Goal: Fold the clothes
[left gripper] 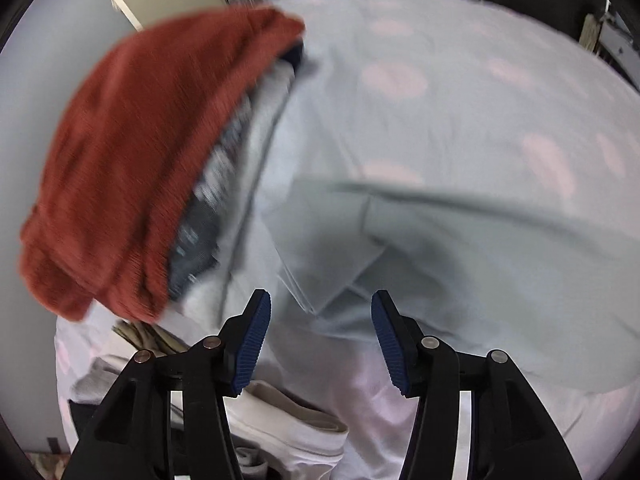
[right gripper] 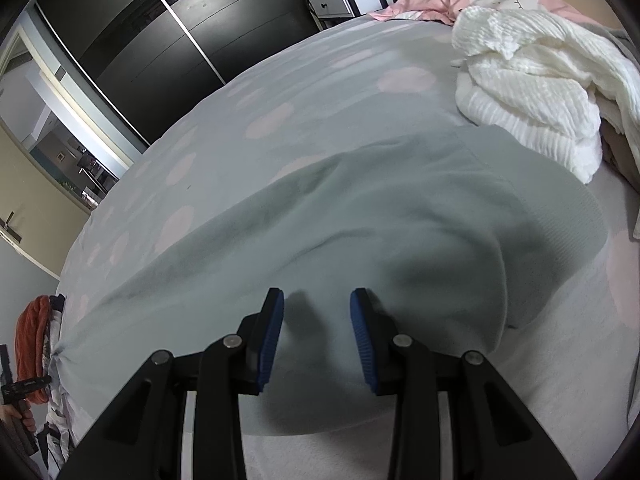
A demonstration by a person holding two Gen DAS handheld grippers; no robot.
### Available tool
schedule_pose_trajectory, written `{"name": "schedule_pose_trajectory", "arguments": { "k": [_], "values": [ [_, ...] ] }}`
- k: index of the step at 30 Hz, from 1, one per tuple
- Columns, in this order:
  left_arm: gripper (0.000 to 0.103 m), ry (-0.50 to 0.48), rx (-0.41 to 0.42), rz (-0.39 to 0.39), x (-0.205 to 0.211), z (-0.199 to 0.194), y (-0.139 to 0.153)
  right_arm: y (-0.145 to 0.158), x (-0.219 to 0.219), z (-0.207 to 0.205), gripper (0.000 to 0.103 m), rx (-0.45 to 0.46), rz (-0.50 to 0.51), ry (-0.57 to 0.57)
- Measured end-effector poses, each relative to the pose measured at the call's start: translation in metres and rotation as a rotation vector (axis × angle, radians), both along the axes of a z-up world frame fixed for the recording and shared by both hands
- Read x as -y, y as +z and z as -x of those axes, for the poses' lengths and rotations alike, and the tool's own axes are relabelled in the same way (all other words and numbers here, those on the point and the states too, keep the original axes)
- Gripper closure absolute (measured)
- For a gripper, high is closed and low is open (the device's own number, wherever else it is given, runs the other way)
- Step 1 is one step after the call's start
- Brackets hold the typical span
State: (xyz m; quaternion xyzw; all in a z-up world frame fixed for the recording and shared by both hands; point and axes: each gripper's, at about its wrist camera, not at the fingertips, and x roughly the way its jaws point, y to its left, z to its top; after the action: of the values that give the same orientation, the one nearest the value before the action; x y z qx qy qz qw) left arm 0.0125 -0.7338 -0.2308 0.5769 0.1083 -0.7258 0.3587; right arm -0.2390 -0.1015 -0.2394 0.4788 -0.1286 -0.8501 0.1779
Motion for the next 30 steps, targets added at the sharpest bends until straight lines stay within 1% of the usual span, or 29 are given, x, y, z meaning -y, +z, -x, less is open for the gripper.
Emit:
{"name": "schedule_pose_trajectory", "arguments": {
  "k": [1, 3, 7, 9, 12, 16, 20, 25, 29, 30],
  "values": [
    [0.059, 0.008, 0.024, 0.012, 0.002, 0.003, -0.006, 0.000, 0.000, 0.000, 0.069, -0.001, -0.001, 0.000],
    [0.060, 0.045, 0.036, 0.048, 0.012, 0.010, -0.007, -0.001, 0.000, 0.000, 0.069, -0.003, -0.004, 0.000],
    [0.060, 0.156, -0.022, 0.133, 0.039, 0.021, 0.013, -0.003, 0.003, 0.000, 0.069, -0.010, -0.020, 0.007],
    [0.060, 0.201, -0.053, 0.140, 0.045, 0.019, 0.021, -0.003, 0.003, 0.000, 0.069, -0.013, -0.025, 0.010],
    [0.060, 0.228, -0.073, 0.086, 0.044, 0.013, 0.019, -0.004, 0.003, 0.000, 0.069, -0.011, -0.022, 0.009],
    [0.060, 0.258, -0.127, -0.035, 0.035, 0.000, 0.006, -0.003, 0.002, -0.001, 0.069, -0.011, -0.021, 0.012],
    [0.060, 0.317, -0.176, -0.121, 0.032, -0.005, -0.006, -0.001, 0.002, -0.002, 0.069, -0.008, -0.014, 0.015],
    [0.060, 0.365, -0.189, -0.167, 0.034, -0.001, -0.019, -0.001, 0.001, -0.002, 0.069, -0.004, -0.006, 0.012],
    [0.060, 0.392, -0.266, -0.211, 0.034, 0.003, -0.022, -0.003, 0.003, -0.001, 0.069, -0.005, -0.015, 0.017],
    [0.064, 0.393, -0.280, -0.226, 0.033, 0.006, -0.023, -0.002, 0.004, -0.001, 0.069, -0.007, -0.018, 0.019]
  ]
}}
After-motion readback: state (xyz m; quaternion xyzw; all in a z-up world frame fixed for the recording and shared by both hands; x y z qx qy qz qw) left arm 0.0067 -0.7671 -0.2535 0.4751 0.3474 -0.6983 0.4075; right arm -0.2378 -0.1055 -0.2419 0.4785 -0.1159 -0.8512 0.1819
